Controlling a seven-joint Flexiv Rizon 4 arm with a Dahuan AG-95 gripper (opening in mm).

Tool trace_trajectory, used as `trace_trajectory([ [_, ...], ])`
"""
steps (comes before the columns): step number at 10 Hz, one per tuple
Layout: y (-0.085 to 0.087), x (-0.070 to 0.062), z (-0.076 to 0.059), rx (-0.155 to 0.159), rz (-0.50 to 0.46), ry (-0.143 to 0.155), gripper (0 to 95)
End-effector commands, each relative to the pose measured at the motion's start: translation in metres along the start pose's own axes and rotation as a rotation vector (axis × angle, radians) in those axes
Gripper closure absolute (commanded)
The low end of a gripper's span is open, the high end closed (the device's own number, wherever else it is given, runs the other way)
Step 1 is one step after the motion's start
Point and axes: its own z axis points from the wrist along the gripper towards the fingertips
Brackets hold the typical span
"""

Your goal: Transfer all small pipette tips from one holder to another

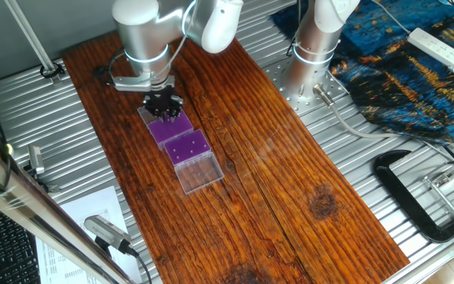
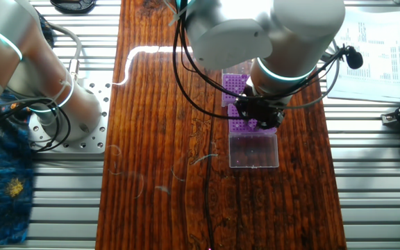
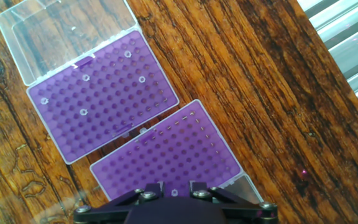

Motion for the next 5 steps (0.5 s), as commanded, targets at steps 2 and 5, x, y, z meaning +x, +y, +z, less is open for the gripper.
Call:
trace_trajectory([
  [2, 0.0000, -0.0007, 0.0014, 0.002, 0.000, 0.000, 95.0],
  [5, 0.0001, -0.0009, 0.0002, 0.001, 0.001, 0.000, 95.0],
])
